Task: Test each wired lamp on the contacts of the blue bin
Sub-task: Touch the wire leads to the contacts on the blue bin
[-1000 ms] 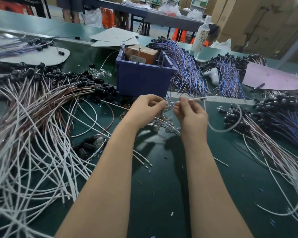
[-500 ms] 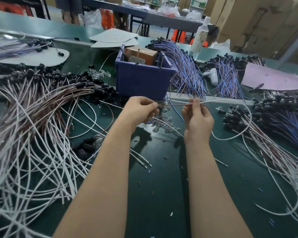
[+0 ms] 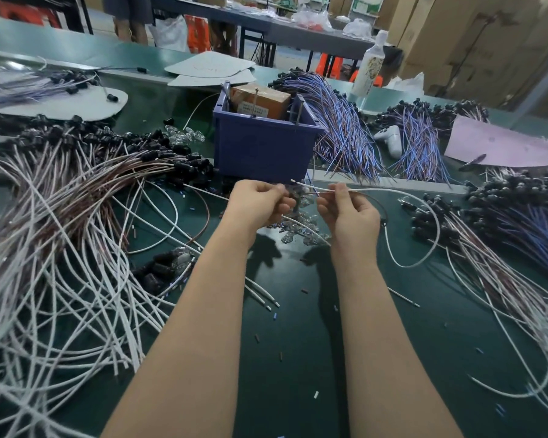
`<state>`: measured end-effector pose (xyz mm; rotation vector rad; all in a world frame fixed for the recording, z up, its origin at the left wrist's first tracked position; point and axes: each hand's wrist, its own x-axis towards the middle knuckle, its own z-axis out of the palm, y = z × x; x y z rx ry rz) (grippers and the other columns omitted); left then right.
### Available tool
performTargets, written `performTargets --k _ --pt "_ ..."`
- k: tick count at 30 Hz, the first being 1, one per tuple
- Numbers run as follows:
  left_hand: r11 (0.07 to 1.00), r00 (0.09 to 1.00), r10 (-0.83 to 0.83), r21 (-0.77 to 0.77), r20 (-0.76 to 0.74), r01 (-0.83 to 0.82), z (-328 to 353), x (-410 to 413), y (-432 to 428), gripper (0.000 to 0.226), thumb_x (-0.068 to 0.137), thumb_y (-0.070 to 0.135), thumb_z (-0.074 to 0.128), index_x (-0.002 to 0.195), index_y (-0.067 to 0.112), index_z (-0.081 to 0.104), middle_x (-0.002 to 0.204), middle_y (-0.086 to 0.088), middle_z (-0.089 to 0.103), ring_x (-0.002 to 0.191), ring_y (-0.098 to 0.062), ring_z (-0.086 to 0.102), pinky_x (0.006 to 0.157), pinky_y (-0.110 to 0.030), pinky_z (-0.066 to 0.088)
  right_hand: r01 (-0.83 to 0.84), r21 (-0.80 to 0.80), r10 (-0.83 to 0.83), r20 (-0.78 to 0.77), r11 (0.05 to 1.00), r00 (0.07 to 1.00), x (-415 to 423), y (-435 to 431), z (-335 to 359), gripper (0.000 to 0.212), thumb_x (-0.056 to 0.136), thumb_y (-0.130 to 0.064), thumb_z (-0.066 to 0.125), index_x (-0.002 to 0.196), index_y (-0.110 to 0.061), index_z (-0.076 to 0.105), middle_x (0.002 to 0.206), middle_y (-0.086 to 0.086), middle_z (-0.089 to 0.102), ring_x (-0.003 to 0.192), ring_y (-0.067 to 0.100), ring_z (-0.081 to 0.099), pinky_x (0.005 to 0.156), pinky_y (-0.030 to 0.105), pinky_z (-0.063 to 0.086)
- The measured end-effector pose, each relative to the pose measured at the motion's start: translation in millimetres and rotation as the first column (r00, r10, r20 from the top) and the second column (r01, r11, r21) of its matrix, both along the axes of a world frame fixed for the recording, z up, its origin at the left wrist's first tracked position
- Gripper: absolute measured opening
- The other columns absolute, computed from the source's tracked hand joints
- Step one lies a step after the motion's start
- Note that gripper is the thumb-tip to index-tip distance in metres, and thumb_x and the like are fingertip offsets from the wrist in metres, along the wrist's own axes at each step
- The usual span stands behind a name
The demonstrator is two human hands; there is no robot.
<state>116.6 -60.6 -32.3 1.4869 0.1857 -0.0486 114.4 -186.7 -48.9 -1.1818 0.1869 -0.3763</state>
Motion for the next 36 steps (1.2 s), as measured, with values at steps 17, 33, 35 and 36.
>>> performTargets --k 17,33,35,36 --pt "0.976 0.991 0.005 0.216 0.133 -0.034 -2.6 0.7 0.9 0.022 0.092 0.02 0.06 0.07 0.018 0.063 0.06 0.009 0.063 0.043 0.004 0.047 0.042 -0.011 0.035 0.025 -0.068 -0.024 0.015 0.997 1.0 -0.4 0.5 -1.2 0.024 0.097 -0.012 0.052 0.075 -0.008 0.061 0.059 -0.002 0.064 0.052 0.003 0.06 0.055 0.013 0.05" --pt "0.96 0.973 -0.159 0.255 0.169 0.113 0.0 -1.3 -6.7 0.014 0.091 0.02 0.062 0.08 0.013 0.065 0.065 0.006 0.063 0.043 0.008 0.051 0.045 -0.007 0.039 -0.063 0.06 0.063 -0.007 0.996 0.998 -2.4 7.4 1.4 0.023 0.096 -0.012 0.054 0.074 -0.011 0.061 0.058 -0.005 0.062 0.059 0.007 0.057 0.058 0.015 0.05" --pt "0.945 0.972 -0.204 0.281 0.115 0.165 -0.3 -1.7 -6.8 0.018 0.092 0.024 0.061 0.083 0.01 0.067 0.066 0.002 0.063 0.048 0.003 0.051 0.049 -0.011 0.04 -0.062 0.083 0.062 -0.004 0.995 0.998 -2.5 7.5 1.6 0.024 0.095 -0.01 0.055 0.072 -0.01 0.061 0.056 -0.004 0.061 0.057 0.006 0.056 0.058 0.014 0.05" --pt "0.933 0.971 -0.221 0.308 0.091 0.184 -0.5 -1.6 -7.1 0.023 0.093 0.027 0.06 0.083 0.008 0.068 0.068 0.0 0.062 0.052 -0.003 0.05 0.052 -0.016 0.04 -0.058 0.08 0.059 -0.005 0.995 0.998 -2.8 7.6 1.2 0.024 0.095 -0.01 0.055 0.072 -0.01 0.061 0.056 -0.004 0.061 0.056 0.006 0.056 0.057 0.014 0.05"
